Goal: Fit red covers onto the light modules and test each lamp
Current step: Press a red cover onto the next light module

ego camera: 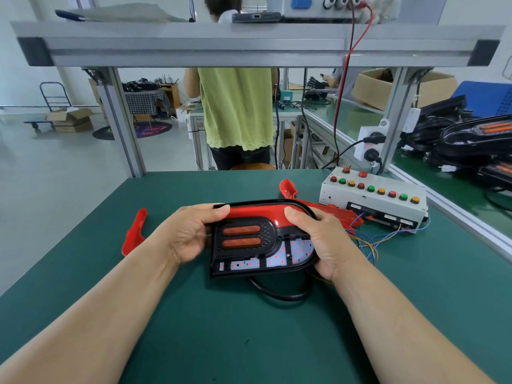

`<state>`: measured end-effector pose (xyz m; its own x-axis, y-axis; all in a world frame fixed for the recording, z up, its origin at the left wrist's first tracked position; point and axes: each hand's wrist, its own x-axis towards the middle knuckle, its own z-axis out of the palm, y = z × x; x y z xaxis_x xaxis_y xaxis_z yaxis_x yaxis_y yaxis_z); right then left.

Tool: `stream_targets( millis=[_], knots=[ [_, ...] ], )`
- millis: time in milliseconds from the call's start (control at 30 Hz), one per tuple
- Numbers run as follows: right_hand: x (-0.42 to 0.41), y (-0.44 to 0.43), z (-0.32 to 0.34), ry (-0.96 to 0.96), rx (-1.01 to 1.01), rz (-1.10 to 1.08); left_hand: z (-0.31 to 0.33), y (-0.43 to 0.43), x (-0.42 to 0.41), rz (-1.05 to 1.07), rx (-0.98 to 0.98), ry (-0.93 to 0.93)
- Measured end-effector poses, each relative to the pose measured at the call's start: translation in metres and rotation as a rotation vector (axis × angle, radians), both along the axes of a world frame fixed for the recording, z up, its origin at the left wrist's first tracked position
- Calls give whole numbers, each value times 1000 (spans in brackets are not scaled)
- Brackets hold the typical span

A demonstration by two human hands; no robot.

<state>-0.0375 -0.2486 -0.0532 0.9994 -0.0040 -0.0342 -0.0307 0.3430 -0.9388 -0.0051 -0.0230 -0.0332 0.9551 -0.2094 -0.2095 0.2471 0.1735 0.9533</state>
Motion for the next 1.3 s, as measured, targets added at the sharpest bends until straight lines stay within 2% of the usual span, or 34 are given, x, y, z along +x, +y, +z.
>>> stream_targets(
  millis=[567, 933, 1300],
  knots=[
    [-4, 0, 7, -80, -25, -18, 3, -4, -3, 95, 65, -131],
    [-2, -1, 2, -101, -27, 14, -1, -3, 1, 91, 63, -120],
    [4, -3, -3, -26, 4, 63, -3, 8, 4, -68, 55, -98]
  ],
)
